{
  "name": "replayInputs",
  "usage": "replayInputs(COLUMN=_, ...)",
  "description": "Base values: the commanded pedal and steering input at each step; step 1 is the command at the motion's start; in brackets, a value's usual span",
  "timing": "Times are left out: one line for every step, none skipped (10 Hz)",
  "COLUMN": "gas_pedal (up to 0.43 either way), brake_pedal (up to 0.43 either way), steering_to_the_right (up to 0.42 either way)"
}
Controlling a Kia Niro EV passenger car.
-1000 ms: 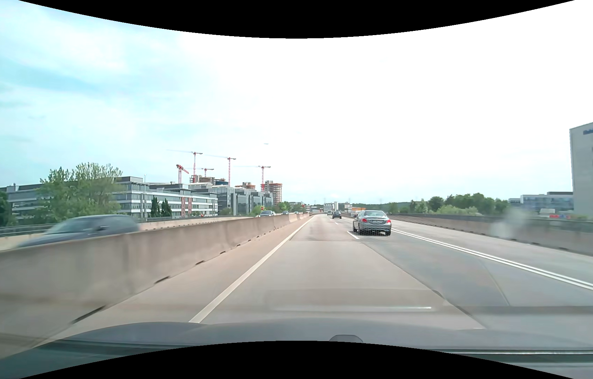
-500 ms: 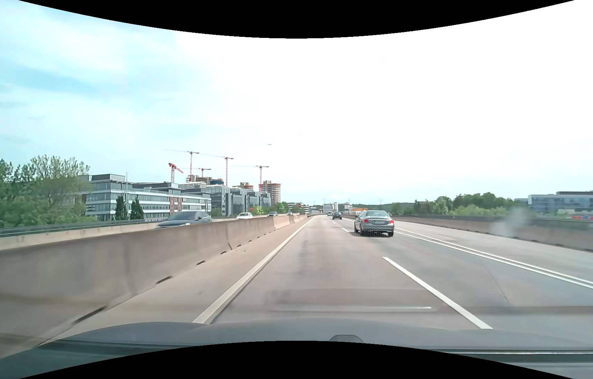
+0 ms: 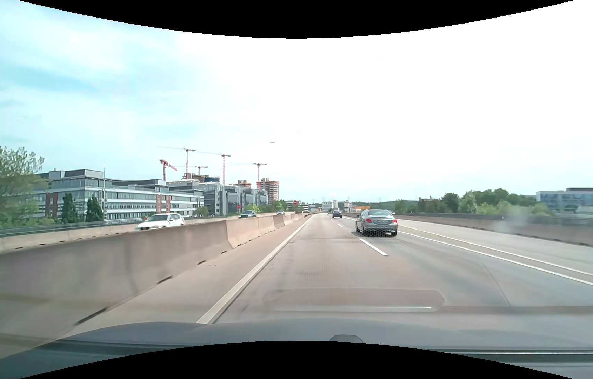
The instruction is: Follow the waypoints while adhering to traffic rules and regulations
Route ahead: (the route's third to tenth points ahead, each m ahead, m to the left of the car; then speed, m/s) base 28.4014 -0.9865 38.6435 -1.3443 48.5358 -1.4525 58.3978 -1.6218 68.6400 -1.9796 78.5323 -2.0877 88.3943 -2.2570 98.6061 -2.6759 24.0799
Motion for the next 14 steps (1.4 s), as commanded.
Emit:
replayInputs(gas_pedal=0.098, brake_pedal=0.000, steering_to_the_right=-0.002)
replayInputs(gas_pedal=0.098, brake_pedal=0.000, steering_to_the_right=-0.002)
replayInputs(gas_pedal=0.098, brake_pedal=0.000, steering_to_the_right=-0.002)
replayInputs(gas_pedal=0.110, brake_pedal=0.000, steering_to_the_right=-0.002)
replayInputs(gas_pedal=0.110, brake_pedal=0.000, steering_to_the_right=-0.001)
replayInputs(gas_pedal=0.110, brake_pedal=0.000, steering_to_the_right=-0.002)
replayInputs(gas_pedal=0.110, brake_pedal=0.000, steering_to_the_right=-0.001)
replayInputs(gas_pedal=0.110, brake_pedal=0.000, steering_to_the_right=-0.001)
replayInputs(gas_pedal=0.110, brake_pedal=0.000, steering_to_the_right=-0.002)
replayInputs(gas_pedal=0.110, brake_pedal=0.000, steering_to_the_right=-0.002)
replayInputs(gas_pedal=0.110, brake_pedal=0.000, steering_to_the_right=-0.002)
replayInputs(gas_pedal=0.110, brake_pedal=0.000, steering_to_the_right=-0.002)
replayInputs(gas_pedal=0.110, brake_pedal=0.000, steering_to_the_right=-0.002)
replayInputs(gas_pedal=0.110, brake_pedal=0.000, steering_to_the_right=-0.003)
